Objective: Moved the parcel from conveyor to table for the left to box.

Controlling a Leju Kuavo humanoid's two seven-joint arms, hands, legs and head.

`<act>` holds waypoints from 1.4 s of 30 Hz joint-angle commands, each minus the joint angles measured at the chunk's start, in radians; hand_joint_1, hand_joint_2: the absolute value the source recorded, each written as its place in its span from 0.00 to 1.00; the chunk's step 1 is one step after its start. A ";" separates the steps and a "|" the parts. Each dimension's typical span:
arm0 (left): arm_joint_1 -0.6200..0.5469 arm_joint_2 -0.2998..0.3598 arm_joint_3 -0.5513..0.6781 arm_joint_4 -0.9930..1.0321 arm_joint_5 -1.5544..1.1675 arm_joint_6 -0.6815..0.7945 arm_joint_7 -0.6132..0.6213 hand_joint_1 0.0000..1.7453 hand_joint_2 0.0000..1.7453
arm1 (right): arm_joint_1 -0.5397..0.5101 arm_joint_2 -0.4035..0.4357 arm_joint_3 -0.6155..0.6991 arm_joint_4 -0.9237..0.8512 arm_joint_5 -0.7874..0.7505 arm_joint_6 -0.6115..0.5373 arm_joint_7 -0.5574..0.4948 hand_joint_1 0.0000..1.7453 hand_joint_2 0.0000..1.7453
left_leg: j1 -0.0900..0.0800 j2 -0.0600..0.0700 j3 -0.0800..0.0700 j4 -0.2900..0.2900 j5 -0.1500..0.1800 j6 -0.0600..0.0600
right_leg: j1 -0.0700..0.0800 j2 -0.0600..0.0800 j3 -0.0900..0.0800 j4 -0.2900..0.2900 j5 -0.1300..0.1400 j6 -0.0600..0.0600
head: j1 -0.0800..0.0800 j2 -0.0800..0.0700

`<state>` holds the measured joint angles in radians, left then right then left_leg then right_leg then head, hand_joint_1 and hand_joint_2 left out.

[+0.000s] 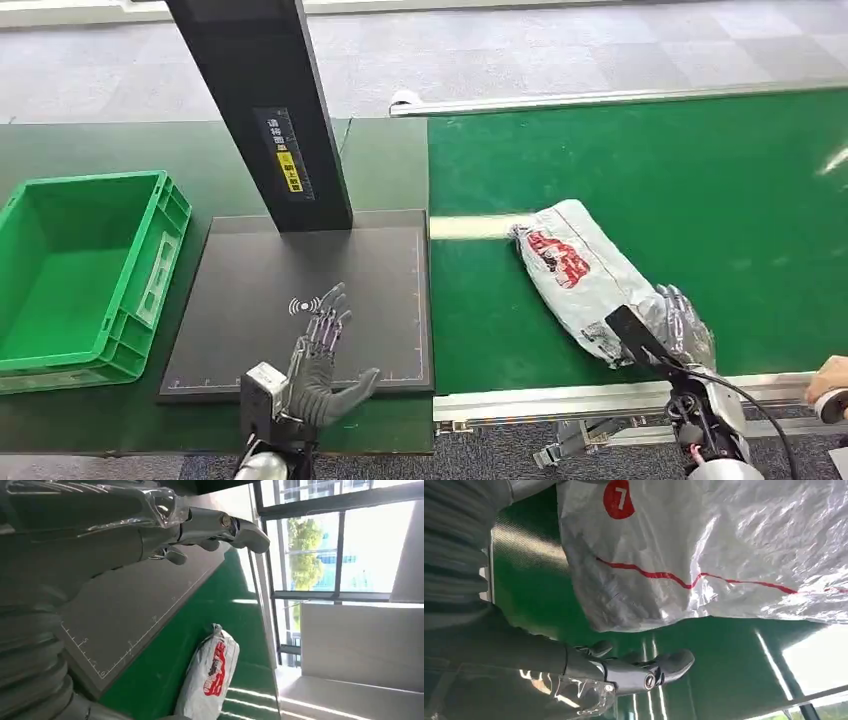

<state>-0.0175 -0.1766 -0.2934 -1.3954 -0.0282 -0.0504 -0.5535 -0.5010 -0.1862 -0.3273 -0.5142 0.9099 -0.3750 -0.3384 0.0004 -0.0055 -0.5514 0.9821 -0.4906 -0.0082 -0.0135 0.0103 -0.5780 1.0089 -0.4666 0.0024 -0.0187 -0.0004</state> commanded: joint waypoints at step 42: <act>0.027 0.041 0.097 -0.097 -0.026 0.099 -0.015 0.00 1.00 | 0.281 0.166 0.125 -0.862 -0.461 0.088 -0.175 1.00 1.00 | 0.000 -0.001 -0.001 0.000 0.000 -0.001 | 0.000 -0.002 -0.001 0.001 -0.001 -0.001 | 0.000 0.000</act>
<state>0.0172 -0.1568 -0.2869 -1.4461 -0.0320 0.0309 -0.5737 -0.4072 -0.0393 -0.2735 -0.7733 0.5255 -0.2470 -0.5787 0.0004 -0.0063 -0.5520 0.9821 -0.4904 -0.0080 -0.0135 0.0097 -0.5782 1.0090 -0.4668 0.0024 -0.0183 -0.0004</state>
